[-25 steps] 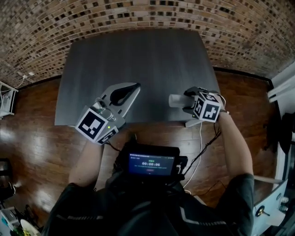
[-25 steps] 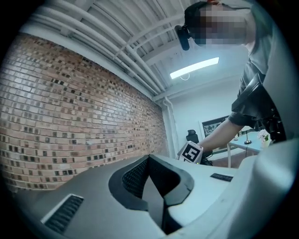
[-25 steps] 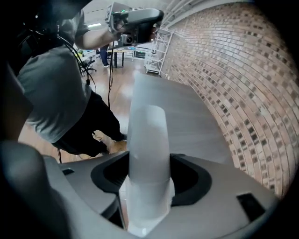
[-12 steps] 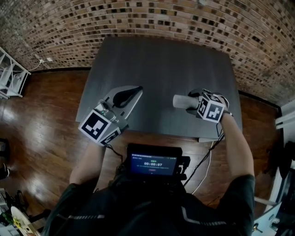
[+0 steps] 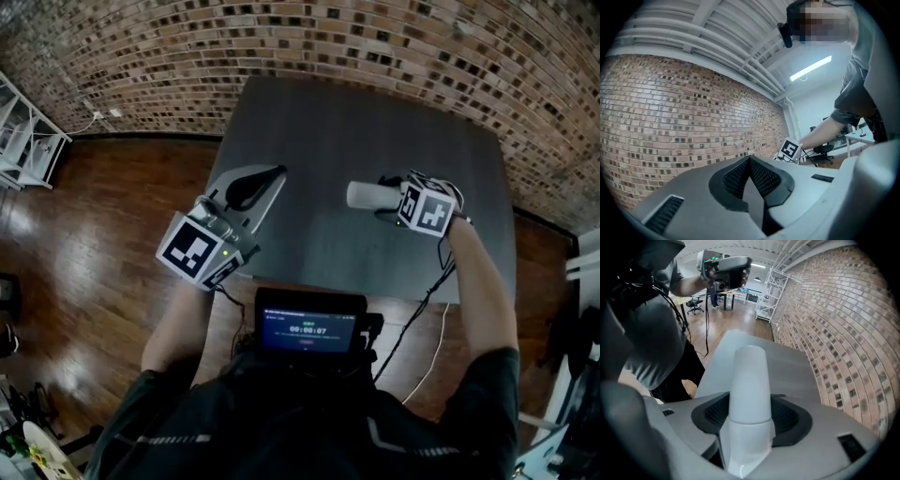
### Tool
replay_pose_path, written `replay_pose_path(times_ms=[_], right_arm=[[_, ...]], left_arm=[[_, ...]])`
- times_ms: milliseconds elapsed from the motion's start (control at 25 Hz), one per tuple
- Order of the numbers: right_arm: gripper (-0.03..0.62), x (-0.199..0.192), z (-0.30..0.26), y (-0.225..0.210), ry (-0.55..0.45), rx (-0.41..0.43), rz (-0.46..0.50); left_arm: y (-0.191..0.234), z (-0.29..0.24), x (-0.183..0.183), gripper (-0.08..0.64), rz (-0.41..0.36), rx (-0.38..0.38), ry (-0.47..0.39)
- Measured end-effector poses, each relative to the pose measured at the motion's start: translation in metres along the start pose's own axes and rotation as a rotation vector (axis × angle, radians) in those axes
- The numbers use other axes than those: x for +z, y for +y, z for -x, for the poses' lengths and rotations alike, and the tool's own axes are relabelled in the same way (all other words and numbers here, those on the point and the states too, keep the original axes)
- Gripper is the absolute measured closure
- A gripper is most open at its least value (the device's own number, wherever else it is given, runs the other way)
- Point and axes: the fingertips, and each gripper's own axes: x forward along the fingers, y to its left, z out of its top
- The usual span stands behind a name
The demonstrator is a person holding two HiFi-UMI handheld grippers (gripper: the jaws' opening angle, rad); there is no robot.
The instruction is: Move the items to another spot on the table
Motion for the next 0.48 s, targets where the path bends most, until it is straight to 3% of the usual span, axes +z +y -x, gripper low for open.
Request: replay_pose_path(times_ms=[320, 480], right_arm=[[0.314, 0.071, -0.022, -0.055, -0.005, 0.021, 0.030], [0.314, 0.102, -0.031, -0.098, -0.035, 0.025, 0.050]], left_arm=[[0.062, 0.024, -0.009, 0.557, 0.059, 0.061, 0.017], [0.094, 0.021, -0.015, 0.557, 0.037, 0.101, 0.030]])
